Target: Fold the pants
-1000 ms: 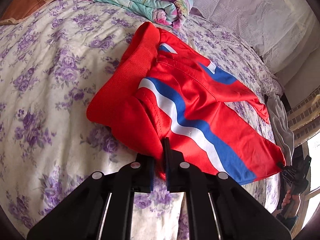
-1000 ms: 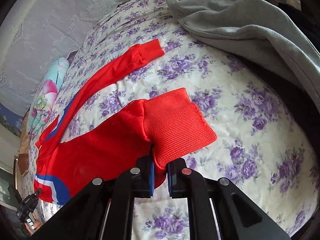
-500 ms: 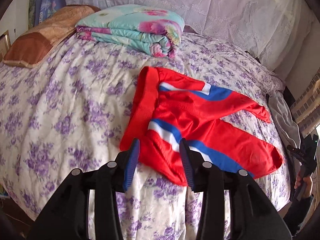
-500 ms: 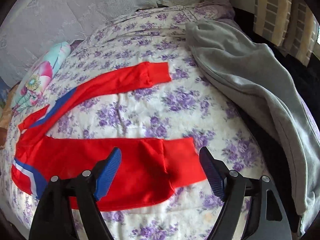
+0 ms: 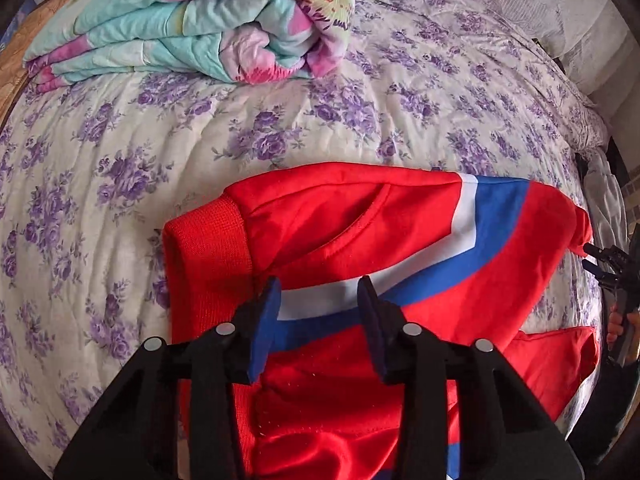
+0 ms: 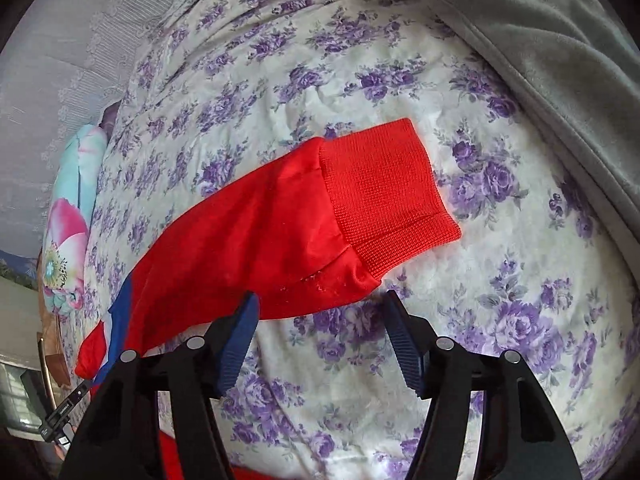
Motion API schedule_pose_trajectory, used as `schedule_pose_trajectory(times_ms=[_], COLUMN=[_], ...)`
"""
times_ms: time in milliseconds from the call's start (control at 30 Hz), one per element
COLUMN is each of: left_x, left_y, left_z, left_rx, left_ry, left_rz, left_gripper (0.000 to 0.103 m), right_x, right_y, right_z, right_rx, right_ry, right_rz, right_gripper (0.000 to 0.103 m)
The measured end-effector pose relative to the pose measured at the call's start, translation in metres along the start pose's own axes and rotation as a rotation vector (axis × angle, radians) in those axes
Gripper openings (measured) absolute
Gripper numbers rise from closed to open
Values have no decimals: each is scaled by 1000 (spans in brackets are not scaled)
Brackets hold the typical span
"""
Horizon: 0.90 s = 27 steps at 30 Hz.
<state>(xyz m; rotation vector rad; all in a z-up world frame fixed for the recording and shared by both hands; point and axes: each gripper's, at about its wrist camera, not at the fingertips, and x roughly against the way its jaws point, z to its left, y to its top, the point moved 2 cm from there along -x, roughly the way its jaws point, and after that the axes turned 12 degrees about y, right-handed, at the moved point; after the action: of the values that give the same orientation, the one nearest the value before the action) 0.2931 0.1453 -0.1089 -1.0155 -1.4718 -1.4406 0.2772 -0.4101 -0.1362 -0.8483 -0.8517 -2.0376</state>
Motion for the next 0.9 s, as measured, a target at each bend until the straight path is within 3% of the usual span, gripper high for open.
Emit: schedule_pose_trajectory(times_ms=[67,100,133,167,200,267,400,467,600,667,700,800,900], left_x=[-3,-4,-6,-9,-12,-14,-16,-17,-18,-18,-17,-15,0], left_y=[4,6,7,9,10,10,12,13,13,13,13,12,7], left_z=[2,2,2,3,2,4,9,11,8,6,5,2,8], left_rx=[0,0,1,5,6,-4,4,11,-3,-15,-19,-40,-31], left_ry=[-18,-19,-20,-19,-12,0,-8,-20,2,14,15,8,-24], left_rz=[-8,-17,-18,-18,-22,-30,-25,-21,-31,-40,-44,-63,-71], left_gripper=[36,36,36,36,36,36,34,33,33,34,34,37,39], right_x=[-5,-4,-3,-3,-5,2,52,66,35,10,11,13,41], right_y=[2,5,8,11,13,15,17,12,-2,-6,-6,-8,-26], right_z=[1,3,3,3,4,9,8,-1,-19,-30,-24,-11,5], right_rx=[9,11,6,5,6,24,44,28,26,26,67,95,91], right_ry=[-6,5,26,37,72,59,34,52,-73,-112,-124,-151,-158], right_rz=[-31,-62,-95,-116,-115,-145,-231,-210,-117,-79,-109,-48,-61], right_gripper=[66,60,49,15,15,15,14,14,16,21,31,56,56])
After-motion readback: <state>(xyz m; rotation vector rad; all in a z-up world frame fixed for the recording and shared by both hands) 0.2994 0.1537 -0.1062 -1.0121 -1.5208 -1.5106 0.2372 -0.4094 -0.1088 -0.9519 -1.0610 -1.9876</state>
